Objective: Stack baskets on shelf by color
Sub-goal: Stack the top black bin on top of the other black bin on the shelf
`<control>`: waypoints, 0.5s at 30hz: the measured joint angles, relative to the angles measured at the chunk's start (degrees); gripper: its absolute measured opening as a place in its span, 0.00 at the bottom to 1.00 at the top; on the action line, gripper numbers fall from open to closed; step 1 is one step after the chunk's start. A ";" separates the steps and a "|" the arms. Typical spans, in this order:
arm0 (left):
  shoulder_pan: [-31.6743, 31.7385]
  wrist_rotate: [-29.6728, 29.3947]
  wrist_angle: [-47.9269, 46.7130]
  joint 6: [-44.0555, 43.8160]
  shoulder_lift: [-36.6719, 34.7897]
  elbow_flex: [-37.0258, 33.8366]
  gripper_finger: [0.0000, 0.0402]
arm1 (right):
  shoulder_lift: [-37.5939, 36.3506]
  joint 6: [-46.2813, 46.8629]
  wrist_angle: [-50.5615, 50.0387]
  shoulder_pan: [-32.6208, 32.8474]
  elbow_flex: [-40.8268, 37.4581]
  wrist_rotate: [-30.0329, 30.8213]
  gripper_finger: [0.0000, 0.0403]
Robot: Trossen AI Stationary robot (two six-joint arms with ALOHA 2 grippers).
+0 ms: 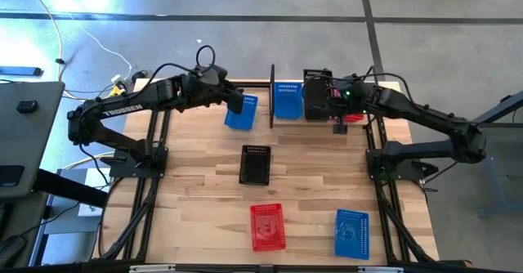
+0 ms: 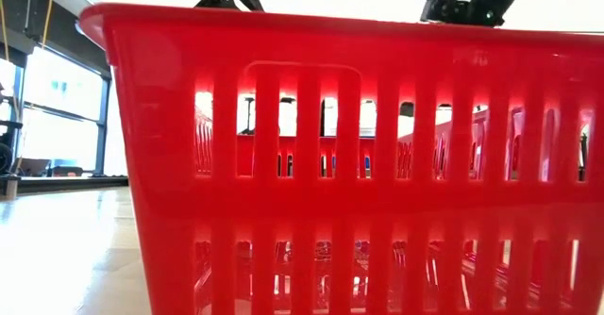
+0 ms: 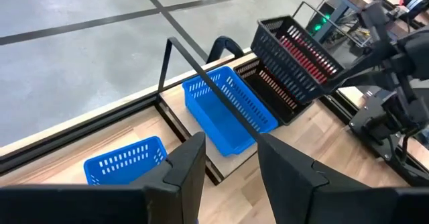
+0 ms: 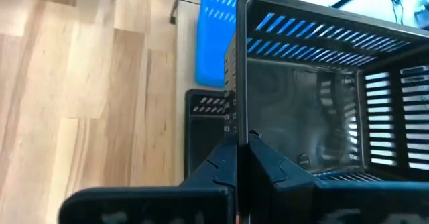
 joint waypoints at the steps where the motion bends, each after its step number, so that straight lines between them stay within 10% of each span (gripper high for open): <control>1: -0.01 0.01 -0.01 -0.01 0.00 0.00 0.32 | 0.00 -0.63 0.46 -0.23 -0.56 -0.69 0.00; 15: -0.01 0.01 -0.24 0.01 0.02 0.00 0.32 | 0.28 -0.75 2.53 -2.93 -5.54 -1.18 0.00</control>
